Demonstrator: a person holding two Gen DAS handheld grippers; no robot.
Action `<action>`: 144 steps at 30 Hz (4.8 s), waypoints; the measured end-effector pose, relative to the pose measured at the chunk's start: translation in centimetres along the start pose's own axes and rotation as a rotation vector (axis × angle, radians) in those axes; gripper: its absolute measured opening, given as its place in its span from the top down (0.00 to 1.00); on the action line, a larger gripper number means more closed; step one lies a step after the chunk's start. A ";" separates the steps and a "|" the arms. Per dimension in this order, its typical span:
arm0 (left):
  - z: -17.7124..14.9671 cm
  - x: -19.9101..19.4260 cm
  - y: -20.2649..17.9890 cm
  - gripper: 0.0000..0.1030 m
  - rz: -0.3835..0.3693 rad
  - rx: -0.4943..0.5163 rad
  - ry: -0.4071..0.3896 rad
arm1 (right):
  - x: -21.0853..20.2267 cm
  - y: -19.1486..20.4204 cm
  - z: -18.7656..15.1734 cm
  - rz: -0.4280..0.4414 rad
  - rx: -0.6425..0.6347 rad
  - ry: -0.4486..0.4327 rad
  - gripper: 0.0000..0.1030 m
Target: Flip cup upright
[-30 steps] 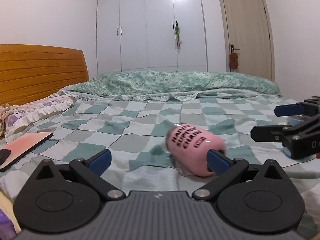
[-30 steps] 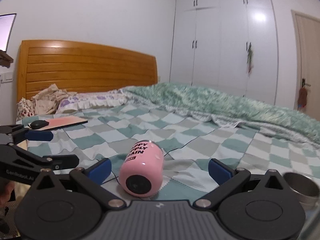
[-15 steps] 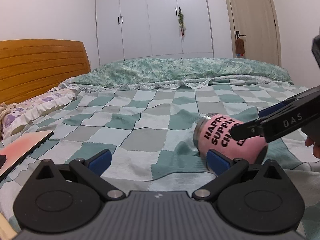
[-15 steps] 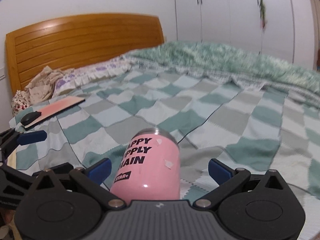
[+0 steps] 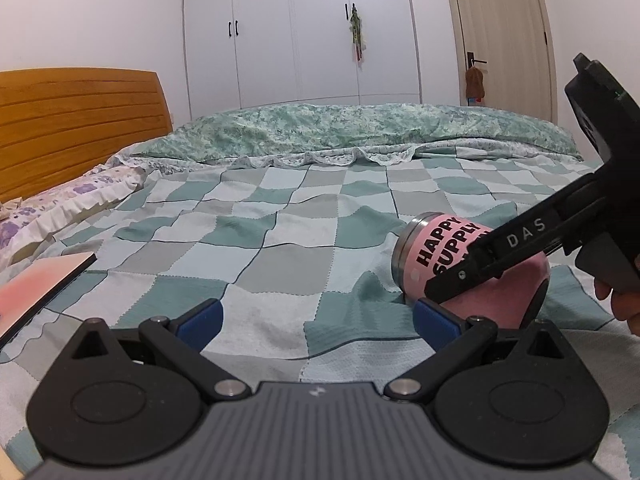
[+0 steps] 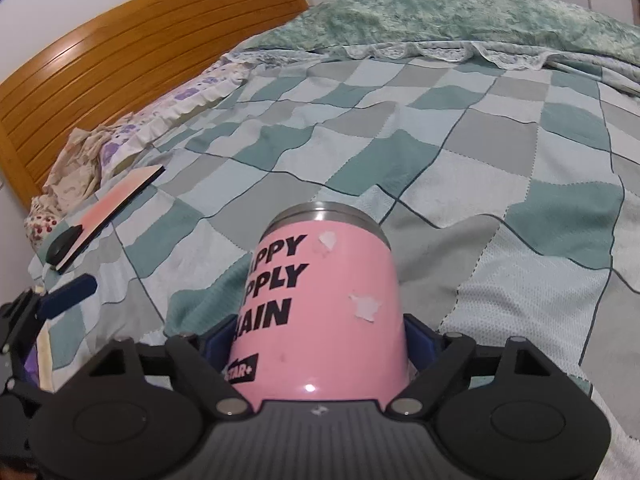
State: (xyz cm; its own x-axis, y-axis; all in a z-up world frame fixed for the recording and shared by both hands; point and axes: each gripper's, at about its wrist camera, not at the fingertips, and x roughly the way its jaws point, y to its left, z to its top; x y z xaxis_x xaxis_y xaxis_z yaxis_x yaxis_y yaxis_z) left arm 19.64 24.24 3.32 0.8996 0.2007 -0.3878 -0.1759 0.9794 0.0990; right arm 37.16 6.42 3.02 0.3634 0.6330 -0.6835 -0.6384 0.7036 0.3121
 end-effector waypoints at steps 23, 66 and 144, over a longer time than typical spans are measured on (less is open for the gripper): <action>1.1 -11.3 -3.9 0.00 -0.117 -0.042 -0.079 | -16.2 1.1 -7.3 -0.077 0.157 -0.192 0.19; 0.0 -14.6 -21.0 0.00 -0.411 -0.039 0.163 | -31.9 -11.0 -24.3 -0.297 0.263 -0.383 0.00; 3.6 0.5 -24.2 0.00 -0.210 -0.036 -0.064 | -29.5 -17.4 -24.5 -0.516 0.017 -0.586 0.00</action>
State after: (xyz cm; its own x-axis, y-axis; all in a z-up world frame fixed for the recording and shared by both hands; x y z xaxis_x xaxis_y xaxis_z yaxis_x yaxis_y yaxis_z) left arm 25.78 0.57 4.08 0.9413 -0.0083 -0.3376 0.0049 0.9999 -0.0109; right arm 20.90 -32.41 1.65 0.9138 0.2881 -0.2861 -0.2822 0.9573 0.0628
